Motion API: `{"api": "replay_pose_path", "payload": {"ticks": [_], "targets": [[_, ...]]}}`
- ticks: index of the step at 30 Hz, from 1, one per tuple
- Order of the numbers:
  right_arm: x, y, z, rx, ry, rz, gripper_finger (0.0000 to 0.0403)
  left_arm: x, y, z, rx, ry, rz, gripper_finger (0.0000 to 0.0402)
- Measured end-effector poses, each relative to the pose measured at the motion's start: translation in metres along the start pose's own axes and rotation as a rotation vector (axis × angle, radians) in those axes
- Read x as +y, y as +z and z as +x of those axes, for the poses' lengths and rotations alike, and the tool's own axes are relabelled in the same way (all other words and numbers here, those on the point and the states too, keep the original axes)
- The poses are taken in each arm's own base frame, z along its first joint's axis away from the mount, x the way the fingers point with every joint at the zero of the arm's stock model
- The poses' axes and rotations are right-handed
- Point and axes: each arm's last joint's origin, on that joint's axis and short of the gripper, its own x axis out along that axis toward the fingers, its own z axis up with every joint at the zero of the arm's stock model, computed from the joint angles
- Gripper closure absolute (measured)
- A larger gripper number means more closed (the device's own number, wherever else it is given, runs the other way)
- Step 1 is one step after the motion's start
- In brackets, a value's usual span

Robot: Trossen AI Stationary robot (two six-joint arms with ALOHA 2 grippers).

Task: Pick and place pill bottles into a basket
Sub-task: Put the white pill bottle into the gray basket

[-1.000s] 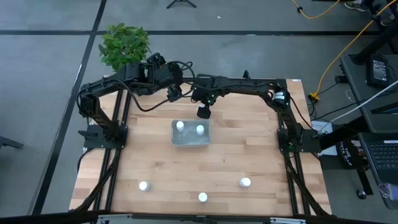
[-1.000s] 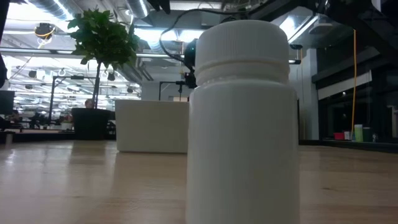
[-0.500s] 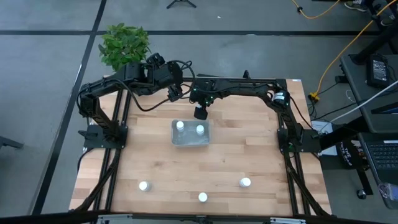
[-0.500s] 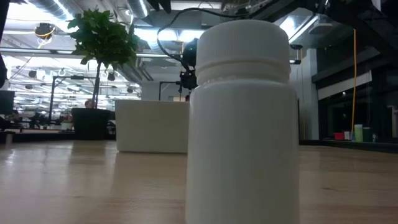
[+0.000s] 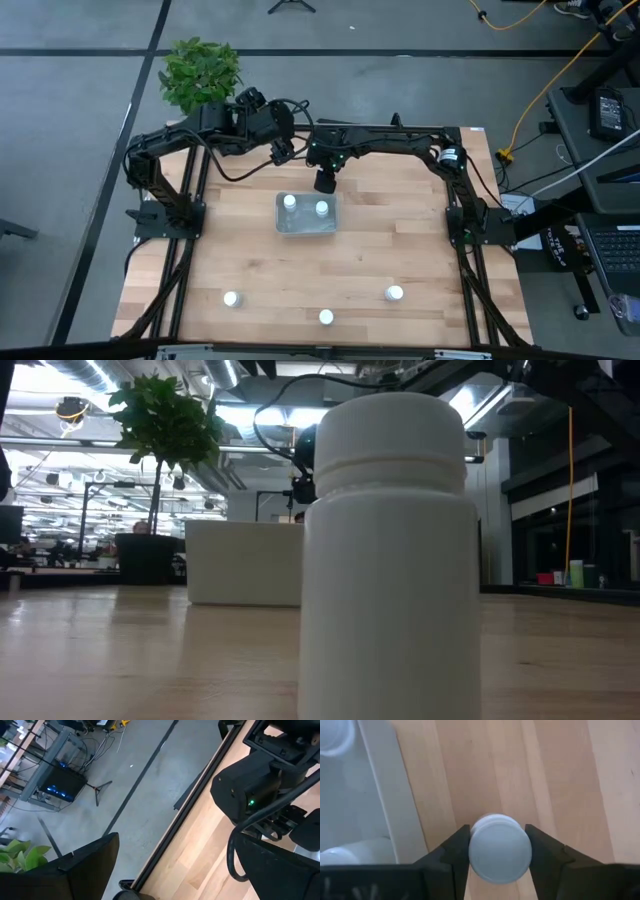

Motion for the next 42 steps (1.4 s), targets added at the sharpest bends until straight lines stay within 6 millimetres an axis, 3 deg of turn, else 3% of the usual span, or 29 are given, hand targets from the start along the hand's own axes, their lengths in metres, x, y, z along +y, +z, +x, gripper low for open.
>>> {"api": "replay_pose_path", "payload": {"ticks": [6,14,17,22,26,30,42], "targets": [[0.008,0.006,-0.019,0.047,0.008,-0.046,0.0249,0.001,-0.001,0.0,0.001,0.032,0.006,0.0011],[0.019,0.028,-0.086,-0.069,-0.033,-0.089,0.0249,0.018,-0.011,-0.008,0.024,0.244,0.04,0.0011],[0.035,0.035,-0.108,-0.11,-0.024,-0.123,0.0249,0.035,-0.018,-0.017,0.007,0.299,-0.025,0.0011],[0.082,0.044,-0.127,-0.166,0.014,-0.27,0.0249,0.064,-0.029,-0.033,-0.032,0.32,-0.18,0.0011],[0.107,0.046,-0.126,-0.197,-0.008,-0.344,0.0249,0.076,-0.036,-0.043,-0.052,0.323,-0.236,0.0011],[0.102,0.048,-0.117,-0.19,-0.017,-0.317,0.0249,0.079,-0.038,-0.046,-0.059,0.321,-0.244,0.0011],[0.124,0.045,-0.04,-0.031,0.052,-0.323,0.0249,0.076,-0.038,-0.045,-0.046,0.279,-0.229,0.0011]]}}
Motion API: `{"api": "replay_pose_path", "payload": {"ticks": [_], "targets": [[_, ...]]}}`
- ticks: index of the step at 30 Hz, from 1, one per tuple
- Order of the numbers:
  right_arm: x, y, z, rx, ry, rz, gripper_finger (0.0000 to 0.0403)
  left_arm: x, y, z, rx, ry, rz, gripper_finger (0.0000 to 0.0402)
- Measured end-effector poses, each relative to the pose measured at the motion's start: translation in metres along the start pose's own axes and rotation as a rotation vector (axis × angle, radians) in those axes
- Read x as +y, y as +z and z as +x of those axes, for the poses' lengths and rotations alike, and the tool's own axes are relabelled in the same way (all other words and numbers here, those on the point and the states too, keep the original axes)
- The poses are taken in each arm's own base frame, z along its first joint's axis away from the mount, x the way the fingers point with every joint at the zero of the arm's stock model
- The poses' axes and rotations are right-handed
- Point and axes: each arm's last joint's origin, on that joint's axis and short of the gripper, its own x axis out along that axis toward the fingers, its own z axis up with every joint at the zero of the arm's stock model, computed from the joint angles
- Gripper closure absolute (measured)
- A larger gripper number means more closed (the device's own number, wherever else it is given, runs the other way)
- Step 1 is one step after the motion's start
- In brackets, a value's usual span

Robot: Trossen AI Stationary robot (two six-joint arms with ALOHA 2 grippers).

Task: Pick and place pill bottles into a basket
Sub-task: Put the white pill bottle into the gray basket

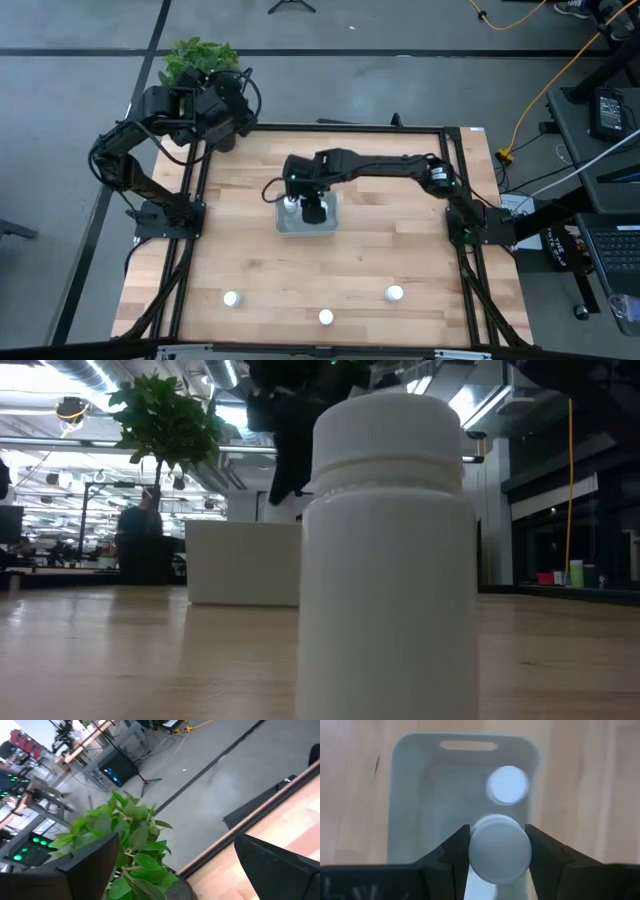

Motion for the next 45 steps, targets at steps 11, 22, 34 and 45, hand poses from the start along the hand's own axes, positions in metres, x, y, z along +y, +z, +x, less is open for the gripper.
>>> {"api": "replay_pose_path", "payload": {"ticks": [11,22,34,45], "targets": [[-0.002,-0.008,0.051,0.089,0.017,0.035,0.023,-0.006,-0.001,-0.006,-0.004,-0.068,0.02,0.0011],[-0.002,-0.008,0.052,0.081,0.016,0.059,0.0209,-0.009,-0.002,-0.011,-0.016,-0.09,0.035,0.0011],[-0.002,-0.006,0.046,0.093,0.03,0.091,0.0132,-0.009,-0.002,-0.011,-0.014,-0.096,0.027,0.0011],[-0.014,0.006,-0.056,0.039,-0.175,0.053,0.0125,-0.01,-0.003,-0.011,0.007,-0.144,0.027,0.0011]]}}
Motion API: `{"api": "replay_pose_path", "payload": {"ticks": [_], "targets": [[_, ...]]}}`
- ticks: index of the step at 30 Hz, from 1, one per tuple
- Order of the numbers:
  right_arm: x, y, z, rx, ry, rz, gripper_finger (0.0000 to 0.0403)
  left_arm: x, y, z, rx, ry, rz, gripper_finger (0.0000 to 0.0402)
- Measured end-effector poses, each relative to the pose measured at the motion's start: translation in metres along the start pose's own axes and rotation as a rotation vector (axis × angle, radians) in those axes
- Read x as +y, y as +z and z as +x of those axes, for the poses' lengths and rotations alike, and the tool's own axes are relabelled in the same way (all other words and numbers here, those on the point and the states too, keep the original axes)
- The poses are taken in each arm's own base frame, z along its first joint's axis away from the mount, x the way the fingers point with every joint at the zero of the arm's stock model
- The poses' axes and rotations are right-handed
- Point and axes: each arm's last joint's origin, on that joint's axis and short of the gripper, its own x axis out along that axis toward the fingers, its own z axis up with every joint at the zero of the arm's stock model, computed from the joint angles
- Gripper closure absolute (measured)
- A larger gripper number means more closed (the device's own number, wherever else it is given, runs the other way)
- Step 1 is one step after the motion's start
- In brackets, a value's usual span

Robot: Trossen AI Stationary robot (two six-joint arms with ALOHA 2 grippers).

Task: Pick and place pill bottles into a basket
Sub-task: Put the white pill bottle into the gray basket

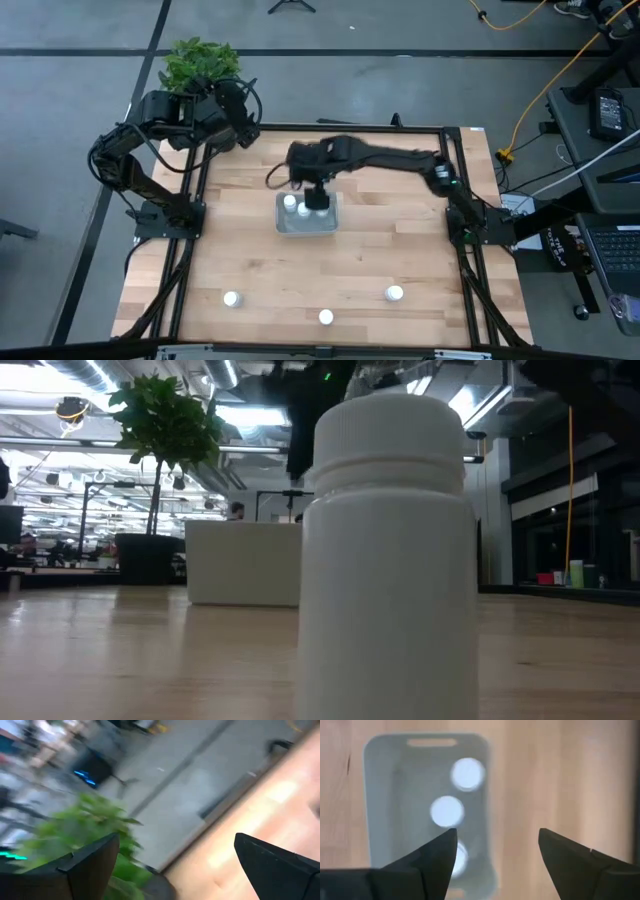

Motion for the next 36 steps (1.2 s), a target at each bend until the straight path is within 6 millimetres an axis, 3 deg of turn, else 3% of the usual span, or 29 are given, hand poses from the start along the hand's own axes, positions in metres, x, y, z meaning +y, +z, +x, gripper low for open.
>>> {"api": "replay_pose_path", "payload": {"ticks": [4,8,12,18,25,31,36], "targets": [[-0.025,-0.018,-0.053,-0.025,-0.093,0.063,0.0126,-0.013,-0.006,-0.006,0.058,-0.204,0.02,0.0011],[-0.051,-0.042,-0.104,-0.089,-0.206,0.144,0.0126,-0.039,-0.023,-0.022,0.11,-0.411,0.08,0.0011],[-0.072,-0.072,-0.149,-0.189,-0.29,0.228,0.0126,-0.071,-0.054,-0.044,0.221,-0.624,0.162,0.0011],[-0.084,-0.114,-0.192,-0.401,-0.391,0.299,0.0126,-0.112,-0.111,-0.074,0.445,-0.753,0.229,0.0011],[-0.081,-0.141,-0.195,-0.583,-0.466,0.215,0.0126,-0.164,-0.166,-0.093,0.733,-0.717,0.102,0.0011],[-0.08,-0.152,-0.172,-0.59,-0.407,0.168,0.0126,-0.212,-0.186,-0.107,0.813,-0.761,-0.002,0.0011],[-0.077,-0.156,-0.158,-0.575,-0.329,0.171,0.0126,-0.233,-0.199,-0.111,0.838,-0.732,-0.029,0.0011]]}}
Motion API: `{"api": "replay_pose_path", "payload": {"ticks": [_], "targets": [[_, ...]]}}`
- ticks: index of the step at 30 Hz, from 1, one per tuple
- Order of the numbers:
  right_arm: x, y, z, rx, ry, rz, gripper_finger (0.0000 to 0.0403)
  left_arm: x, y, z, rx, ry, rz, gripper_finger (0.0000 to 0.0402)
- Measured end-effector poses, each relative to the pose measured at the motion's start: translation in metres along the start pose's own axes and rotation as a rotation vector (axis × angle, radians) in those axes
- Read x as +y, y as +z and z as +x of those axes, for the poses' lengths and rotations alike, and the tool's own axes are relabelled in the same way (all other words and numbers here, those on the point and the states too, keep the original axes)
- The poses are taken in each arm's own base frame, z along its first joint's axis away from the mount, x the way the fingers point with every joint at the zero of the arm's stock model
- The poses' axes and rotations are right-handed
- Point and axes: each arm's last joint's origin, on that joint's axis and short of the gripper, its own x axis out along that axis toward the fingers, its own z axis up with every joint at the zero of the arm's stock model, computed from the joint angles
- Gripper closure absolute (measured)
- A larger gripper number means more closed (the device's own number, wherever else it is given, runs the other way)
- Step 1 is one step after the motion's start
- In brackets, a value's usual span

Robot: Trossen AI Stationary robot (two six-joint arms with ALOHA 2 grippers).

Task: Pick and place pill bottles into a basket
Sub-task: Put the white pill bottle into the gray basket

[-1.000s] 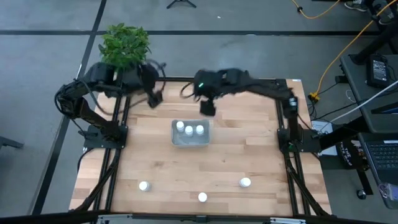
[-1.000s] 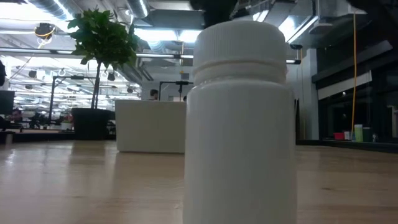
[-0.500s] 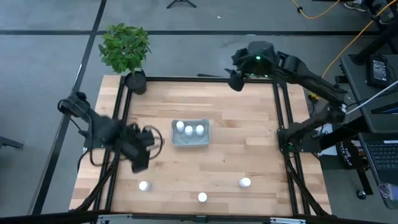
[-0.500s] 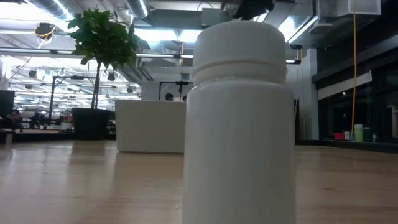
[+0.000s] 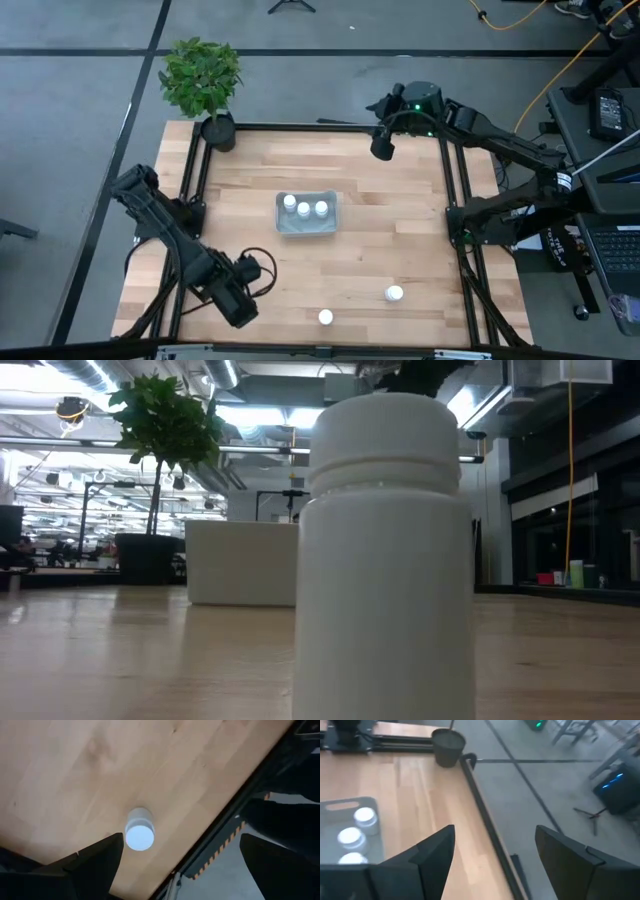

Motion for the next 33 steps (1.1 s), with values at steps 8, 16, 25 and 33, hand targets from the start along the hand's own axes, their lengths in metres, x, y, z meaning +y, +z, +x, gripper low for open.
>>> {"api": "replay_pose_path", "payload": {"ticks": [8,16,25,33], "targets": [[0.008,0.012,-0.014,-0.065,0.042,0.05,0.0126,-0.005,-0.022,0.018,0.02,0.102,-0.011,0.0011],[0.023,0.03,-0.034,-0.169,0.104,0.074,0.0126,0.002,-0.048,0.022,0.008,0.215,0.054,0.002],[0.048,0.039,-0.043,-0.197,0.208,0.146,0.0126,0.014,-0.07,0.072,0.082,0.17,0.103,0.002],[0.063,0.04,-0.047,-0.188,0.25,0.166,0.0126,0.017,-0.066,0.083,0.023,0.153,0.179,0.002]]}}
